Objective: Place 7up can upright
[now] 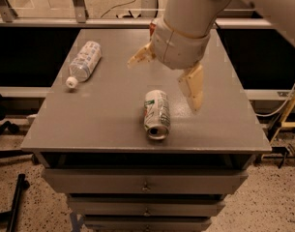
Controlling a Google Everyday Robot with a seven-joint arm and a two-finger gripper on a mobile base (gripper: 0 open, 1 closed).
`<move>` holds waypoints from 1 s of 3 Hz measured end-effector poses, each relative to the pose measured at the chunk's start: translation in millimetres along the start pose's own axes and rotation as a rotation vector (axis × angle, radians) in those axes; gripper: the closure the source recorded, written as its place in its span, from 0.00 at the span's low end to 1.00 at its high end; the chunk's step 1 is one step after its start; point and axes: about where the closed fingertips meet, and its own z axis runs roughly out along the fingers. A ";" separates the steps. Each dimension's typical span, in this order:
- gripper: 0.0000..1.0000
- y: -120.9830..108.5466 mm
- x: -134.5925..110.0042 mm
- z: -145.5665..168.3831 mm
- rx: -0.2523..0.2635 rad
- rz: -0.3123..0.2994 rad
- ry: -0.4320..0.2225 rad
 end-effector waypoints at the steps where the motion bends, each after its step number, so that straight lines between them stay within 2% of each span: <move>1: 0.00 1.8 1.8 10.2 -0.023 -0.039 0.035; 3: 0.00 5.5 2.1 28.8 -0.031 -0.134 0.042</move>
Offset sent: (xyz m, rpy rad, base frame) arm -0.0047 0.0068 -0.0233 -0.0867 -0.0455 0.1362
